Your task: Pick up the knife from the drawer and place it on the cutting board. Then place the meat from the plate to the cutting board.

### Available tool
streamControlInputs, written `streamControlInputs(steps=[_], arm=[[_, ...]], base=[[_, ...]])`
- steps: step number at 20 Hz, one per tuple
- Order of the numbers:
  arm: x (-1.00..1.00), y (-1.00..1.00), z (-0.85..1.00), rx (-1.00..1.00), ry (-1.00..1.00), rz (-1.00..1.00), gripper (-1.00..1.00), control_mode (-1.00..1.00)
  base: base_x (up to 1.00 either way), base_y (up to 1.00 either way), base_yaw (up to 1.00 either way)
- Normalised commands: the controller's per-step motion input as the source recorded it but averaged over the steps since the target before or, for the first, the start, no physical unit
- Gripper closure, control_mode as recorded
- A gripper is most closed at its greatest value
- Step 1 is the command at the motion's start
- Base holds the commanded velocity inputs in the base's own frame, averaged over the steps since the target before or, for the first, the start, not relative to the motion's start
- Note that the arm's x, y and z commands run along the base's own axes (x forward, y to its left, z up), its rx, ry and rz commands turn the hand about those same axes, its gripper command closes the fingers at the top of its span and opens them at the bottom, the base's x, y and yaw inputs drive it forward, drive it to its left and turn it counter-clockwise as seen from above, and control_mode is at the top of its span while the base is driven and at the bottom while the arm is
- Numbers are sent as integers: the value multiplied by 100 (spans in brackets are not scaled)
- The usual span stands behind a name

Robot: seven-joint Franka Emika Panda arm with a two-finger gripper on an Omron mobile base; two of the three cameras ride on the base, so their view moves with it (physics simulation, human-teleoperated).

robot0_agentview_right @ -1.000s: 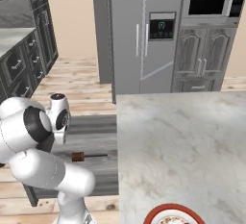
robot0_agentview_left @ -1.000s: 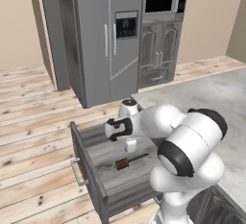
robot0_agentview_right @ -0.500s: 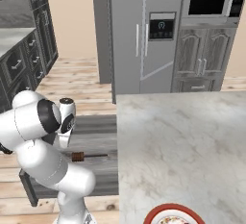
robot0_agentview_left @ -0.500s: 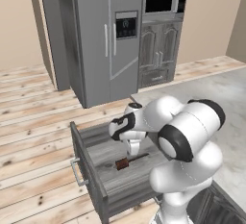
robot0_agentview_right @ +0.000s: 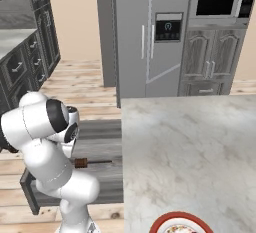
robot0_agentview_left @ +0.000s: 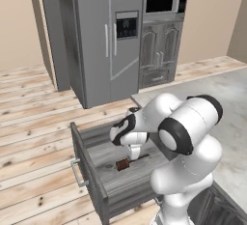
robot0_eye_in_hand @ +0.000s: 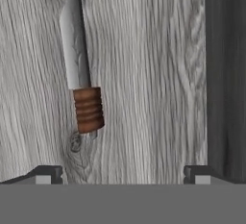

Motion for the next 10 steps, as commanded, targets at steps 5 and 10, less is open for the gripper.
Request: streamControlInputs(steps=[5,10], arm=[[0,-1,-11,0,0,5,-100,-100],[0,-5,-4,0,0,10,-100,-100]], base=[[0,0,0],[0,0,0]])
